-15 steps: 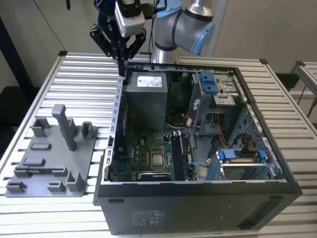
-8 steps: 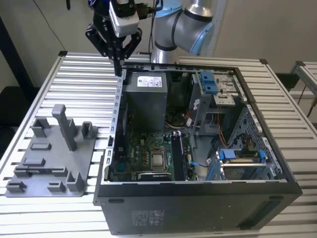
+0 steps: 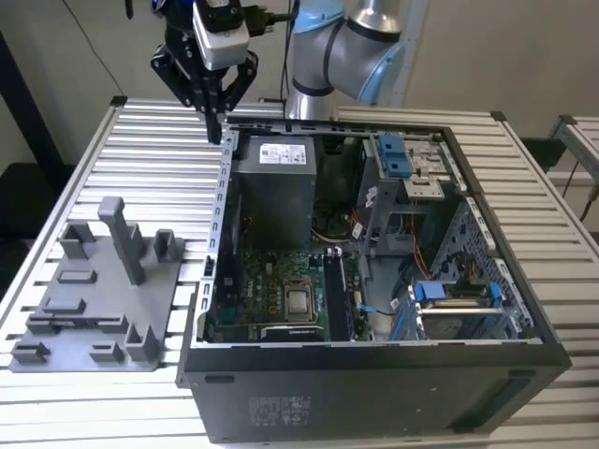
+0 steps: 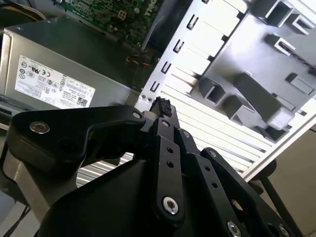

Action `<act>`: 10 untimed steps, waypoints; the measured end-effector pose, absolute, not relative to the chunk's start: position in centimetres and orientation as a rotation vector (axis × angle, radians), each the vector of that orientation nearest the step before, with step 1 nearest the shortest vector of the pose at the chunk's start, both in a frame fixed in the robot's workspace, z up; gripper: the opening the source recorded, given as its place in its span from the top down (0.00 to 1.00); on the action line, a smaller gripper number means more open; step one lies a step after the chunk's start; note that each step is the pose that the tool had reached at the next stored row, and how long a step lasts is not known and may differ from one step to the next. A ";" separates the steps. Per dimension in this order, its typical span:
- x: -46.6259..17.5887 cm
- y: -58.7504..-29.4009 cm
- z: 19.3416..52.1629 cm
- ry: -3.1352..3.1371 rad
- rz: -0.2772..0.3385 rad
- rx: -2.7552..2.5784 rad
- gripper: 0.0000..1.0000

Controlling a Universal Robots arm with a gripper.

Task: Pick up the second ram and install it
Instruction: 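Reach for the second ram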

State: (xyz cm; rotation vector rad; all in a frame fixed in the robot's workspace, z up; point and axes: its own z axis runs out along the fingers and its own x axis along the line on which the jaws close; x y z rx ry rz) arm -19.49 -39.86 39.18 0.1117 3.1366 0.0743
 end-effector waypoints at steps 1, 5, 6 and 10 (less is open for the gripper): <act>-19.7 -39.9 39.2 3.137 0.074 0.112 0.89; -20.4 -39.9 39.2 3.137 0.074 0.112 0.89; -20.7 -39.9 39.2 3.137 0.074 0.112 0.89; -21.5 -39.9 39.2 3.137 0.074 0.112 0.89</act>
